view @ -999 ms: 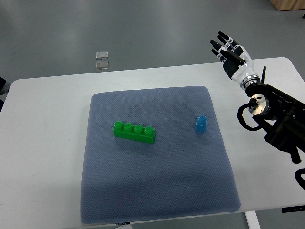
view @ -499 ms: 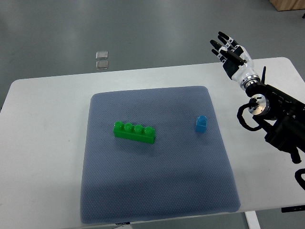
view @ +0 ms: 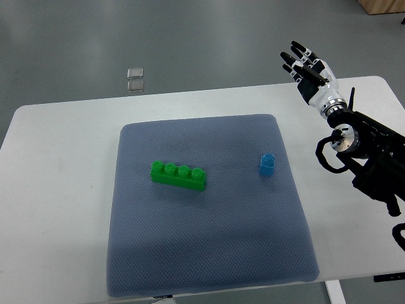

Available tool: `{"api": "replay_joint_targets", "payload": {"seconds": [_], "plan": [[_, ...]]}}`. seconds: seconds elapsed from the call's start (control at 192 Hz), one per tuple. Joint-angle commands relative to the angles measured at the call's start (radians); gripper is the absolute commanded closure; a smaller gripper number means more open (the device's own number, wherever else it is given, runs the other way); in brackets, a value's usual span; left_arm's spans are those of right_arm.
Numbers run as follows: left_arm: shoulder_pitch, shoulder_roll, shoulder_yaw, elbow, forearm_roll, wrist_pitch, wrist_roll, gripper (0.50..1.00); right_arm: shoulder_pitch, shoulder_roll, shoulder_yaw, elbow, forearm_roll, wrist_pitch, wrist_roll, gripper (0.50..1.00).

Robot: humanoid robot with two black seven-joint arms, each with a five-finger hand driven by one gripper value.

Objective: Stack blue block on green block with right hand

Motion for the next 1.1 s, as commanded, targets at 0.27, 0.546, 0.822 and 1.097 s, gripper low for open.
{"api": "replay_joint_targets", "payload": {"seconds": [0.27,0.546,0.822,1.097], "plan": [[0.000,0.000,0.000,0.001,0.000,0.000,0.001,0.500,0.003,-0.014,-0.019,0.014,-0.002,-0.004,-0.001,0.587],[0.000,0.000,0.000,0.001,0.000,0.000,0.001,0.500,0.026,-0.090,-0.023,0.064,-0.186,0.004,-0.002,0.587],[0.000,0.000,0.000,0.001,0.000,0.000,0.001,0.500,0.030,-0.212,-0.088,0.213,-0.569,0.024,-0.002,0.587],[0.000,0.000,0.000,0.001,0.000,0.000,-0.001,0.500,0.088,-0.296,-0.111,0.307,-1.039,0.102,-0.001,0.587]]}}
